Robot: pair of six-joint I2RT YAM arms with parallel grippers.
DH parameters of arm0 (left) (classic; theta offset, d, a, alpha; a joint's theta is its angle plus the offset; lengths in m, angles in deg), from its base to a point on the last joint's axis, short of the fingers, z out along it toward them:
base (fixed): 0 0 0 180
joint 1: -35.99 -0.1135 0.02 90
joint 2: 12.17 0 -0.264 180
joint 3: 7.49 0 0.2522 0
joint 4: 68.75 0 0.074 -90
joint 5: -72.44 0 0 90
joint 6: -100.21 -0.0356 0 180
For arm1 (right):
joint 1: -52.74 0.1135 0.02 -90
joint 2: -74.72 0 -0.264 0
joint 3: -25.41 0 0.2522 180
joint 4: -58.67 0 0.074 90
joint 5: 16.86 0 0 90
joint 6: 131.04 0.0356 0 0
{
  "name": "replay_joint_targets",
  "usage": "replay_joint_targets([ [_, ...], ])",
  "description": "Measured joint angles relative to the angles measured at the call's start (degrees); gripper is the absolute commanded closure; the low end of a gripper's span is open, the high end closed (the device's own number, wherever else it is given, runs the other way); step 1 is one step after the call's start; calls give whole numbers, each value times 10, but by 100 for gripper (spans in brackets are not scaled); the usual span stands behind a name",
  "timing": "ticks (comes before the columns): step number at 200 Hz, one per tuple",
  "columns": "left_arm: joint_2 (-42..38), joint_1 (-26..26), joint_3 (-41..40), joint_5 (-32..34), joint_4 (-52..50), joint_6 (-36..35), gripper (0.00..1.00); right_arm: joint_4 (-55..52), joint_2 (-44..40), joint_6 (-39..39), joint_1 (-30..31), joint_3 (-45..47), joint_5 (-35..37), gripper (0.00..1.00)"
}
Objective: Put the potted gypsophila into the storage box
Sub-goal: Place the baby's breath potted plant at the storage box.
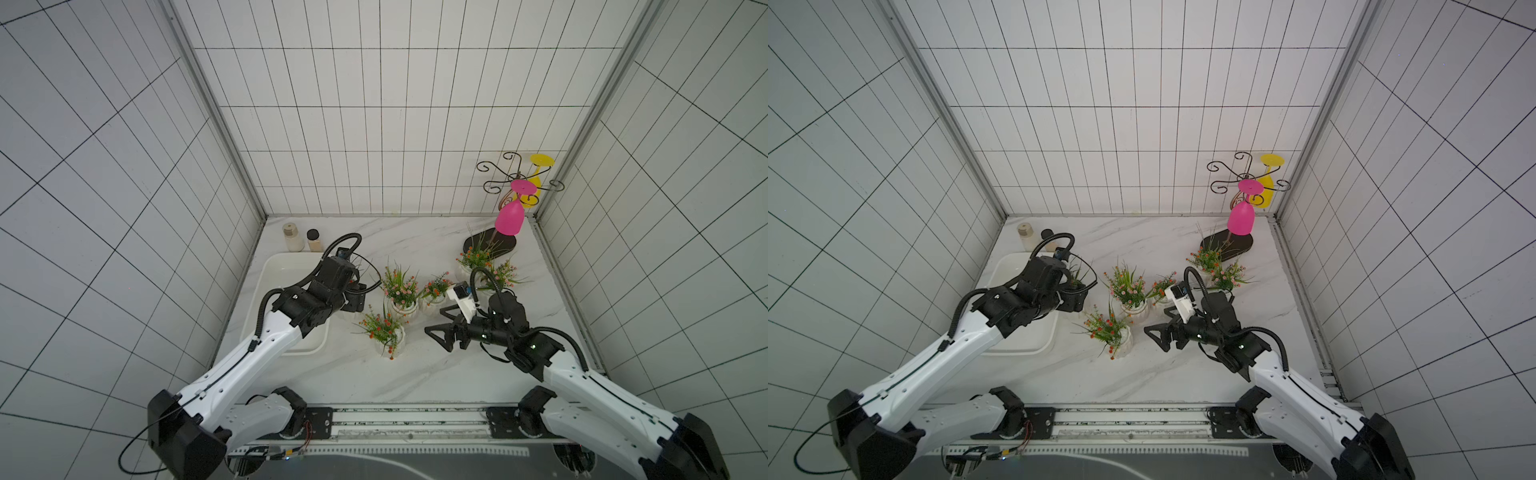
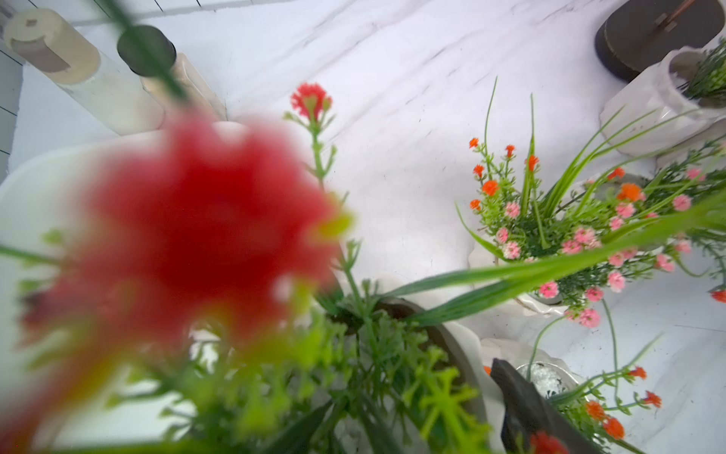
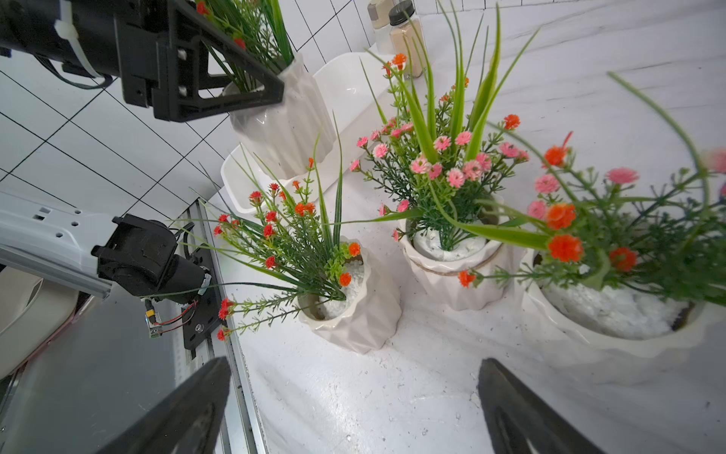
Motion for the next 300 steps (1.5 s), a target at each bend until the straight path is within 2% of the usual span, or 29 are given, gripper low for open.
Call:
replay_joint_targets([
  [75, 1, -13, 61, 10, -24, -17, 32, 0, 0, 0, 0, 0, 0, 1],
  [177, 14, -183, 70, -20, 0, -49, 35, -7, 0, -5, 0, 0, 0, 1],
  [300, 89, -308, 37, 0, 103, -59, 36, -47, -3, -20, 0, -2, 0, 1],
])
